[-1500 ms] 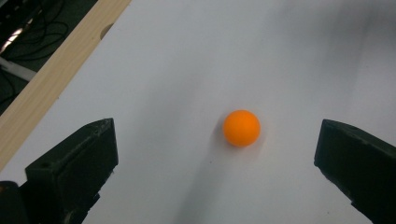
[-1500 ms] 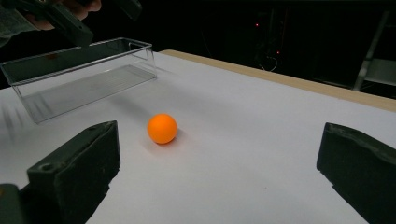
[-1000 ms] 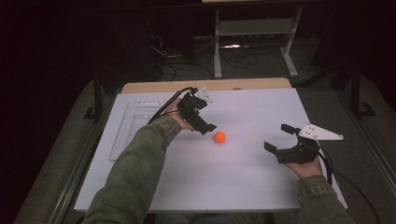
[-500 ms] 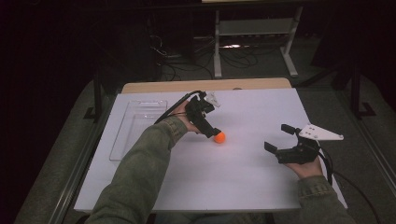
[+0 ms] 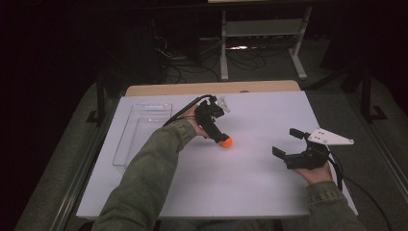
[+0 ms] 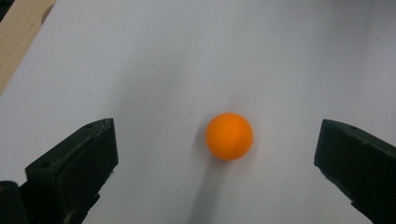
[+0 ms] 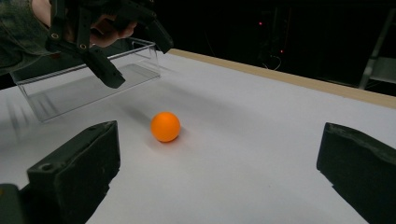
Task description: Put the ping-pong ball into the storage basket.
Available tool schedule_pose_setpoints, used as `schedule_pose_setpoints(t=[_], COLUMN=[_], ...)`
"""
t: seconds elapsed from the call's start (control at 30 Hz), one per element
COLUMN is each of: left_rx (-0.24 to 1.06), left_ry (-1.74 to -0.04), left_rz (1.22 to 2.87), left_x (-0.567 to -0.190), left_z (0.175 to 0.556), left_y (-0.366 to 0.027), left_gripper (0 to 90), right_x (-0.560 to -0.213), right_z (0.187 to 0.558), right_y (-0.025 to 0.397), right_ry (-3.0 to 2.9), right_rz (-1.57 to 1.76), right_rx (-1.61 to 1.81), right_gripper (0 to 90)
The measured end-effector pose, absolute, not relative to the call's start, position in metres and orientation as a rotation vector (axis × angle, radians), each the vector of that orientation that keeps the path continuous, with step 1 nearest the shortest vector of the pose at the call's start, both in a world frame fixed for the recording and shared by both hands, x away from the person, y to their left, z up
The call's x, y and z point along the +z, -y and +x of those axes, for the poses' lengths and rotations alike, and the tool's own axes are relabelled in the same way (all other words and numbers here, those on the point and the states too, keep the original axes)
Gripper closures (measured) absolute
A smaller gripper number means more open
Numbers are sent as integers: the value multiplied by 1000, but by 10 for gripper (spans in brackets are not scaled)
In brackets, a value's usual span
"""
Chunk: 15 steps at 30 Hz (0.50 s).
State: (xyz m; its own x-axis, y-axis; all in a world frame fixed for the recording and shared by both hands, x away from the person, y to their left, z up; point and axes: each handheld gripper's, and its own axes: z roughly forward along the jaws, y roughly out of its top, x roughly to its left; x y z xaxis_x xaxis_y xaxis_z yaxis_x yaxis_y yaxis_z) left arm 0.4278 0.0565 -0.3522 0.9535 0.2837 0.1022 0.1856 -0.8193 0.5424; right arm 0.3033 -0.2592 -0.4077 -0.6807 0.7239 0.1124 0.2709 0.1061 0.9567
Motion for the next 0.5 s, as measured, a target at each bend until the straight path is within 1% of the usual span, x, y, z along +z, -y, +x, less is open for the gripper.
schedule_pose_setpoints(t=[0.5], left_rx=[202], left_ry=[-327], left_rz=[2589], left_x=[-365], left_z=[433], left_y=[-48], left_gripper=[0], right_x=[-408], right_z=[304], right_y=[259], right_ry=[-2010], right_rz=[966], right_rx=[1600], right_gripper=[0])
